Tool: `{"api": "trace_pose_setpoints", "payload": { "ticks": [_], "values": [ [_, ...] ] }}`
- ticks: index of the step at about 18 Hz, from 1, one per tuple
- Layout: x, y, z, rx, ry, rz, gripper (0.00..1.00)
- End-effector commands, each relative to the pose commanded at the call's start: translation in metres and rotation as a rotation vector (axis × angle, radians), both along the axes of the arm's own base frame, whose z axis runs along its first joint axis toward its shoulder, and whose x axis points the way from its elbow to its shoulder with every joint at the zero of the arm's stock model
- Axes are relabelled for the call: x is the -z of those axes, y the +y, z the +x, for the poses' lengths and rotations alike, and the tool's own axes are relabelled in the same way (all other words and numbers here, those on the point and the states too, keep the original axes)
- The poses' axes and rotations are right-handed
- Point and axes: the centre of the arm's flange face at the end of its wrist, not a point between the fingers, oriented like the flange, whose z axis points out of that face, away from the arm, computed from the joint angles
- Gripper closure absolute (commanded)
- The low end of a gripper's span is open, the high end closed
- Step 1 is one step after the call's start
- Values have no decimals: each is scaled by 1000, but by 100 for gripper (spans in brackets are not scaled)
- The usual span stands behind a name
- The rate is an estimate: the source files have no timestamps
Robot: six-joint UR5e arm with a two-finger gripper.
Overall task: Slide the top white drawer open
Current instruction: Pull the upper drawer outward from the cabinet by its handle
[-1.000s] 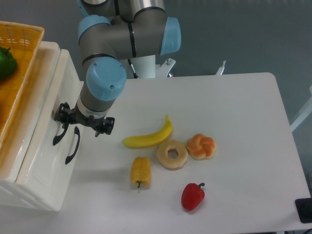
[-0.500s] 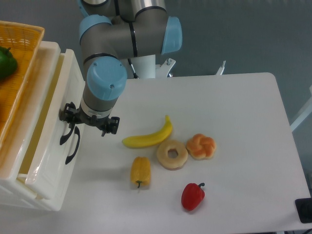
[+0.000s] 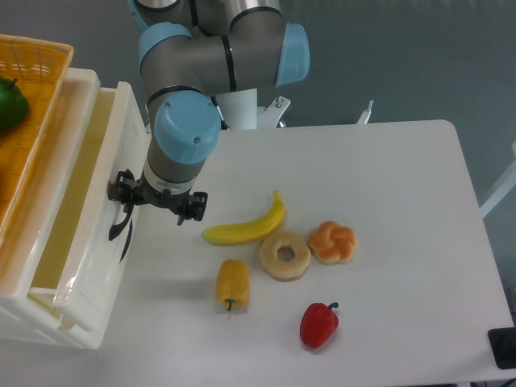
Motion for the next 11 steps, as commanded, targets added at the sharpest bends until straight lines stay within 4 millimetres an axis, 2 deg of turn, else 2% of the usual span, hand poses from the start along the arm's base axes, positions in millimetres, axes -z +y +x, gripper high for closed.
{"api": "trace_pose_setpoints", "payload": {
  "ticks": [11],
  "values": [
    [1, -11, -29, 1, 6, 19, 0]
  ]
}}
